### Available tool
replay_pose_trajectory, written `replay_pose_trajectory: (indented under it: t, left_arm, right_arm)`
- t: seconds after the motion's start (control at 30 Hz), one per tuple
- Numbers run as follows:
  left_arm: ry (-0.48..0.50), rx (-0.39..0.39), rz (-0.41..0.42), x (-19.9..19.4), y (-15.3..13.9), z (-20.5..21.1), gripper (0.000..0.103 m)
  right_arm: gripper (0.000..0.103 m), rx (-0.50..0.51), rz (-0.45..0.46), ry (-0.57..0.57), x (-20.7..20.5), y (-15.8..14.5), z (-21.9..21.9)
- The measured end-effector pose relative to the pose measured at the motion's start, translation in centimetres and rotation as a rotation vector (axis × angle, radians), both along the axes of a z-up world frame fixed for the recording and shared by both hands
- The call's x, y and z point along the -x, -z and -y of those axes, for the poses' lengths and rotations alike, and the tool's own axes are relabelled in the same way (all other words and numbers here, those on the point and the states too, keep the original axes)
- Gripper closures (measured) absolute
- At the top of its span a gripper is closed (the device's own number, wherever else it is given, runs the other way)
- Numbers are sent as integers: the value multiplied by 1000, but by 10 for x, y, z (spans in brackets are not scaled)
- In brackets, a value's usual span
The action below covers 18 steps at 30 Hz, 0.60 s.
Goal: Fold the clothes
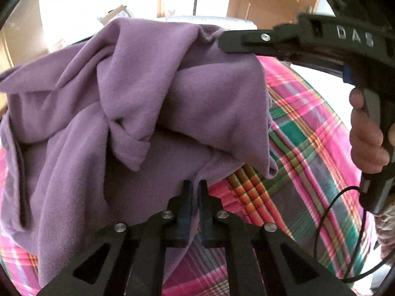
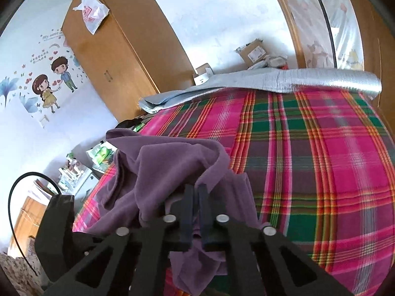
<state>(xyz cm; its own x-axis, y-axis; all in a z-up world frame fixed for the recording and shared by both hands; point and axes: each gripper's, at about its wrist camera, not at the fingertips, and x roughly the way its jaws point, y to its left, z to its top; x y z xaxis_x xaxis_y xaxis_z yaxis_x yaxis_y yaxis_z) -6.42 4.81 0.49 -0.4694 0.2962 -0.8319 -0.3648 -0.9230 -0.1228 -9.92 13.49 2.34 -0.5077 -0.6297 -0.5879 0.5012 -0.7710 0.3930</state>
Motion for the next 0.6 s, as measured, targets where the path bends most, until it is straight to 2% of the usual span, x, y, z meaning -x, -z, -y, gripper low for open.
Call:
replay_pose_trajectory:
  t: [0.17,0.33,0.6]
  left_arm:
    - [-29,-79,-32,-5,-15,19,99]
    - [-56,-122,-72,-12,-31,36,99]
    - [-82,-191,-109,-5,-52,50,99]
  right_arm:
    - [100,-14,-47,9,-2,-10,-4]
    - [100,-5,-74,23,2,-18,-10]
    - [100,5,-67,70,18,-18,-23]
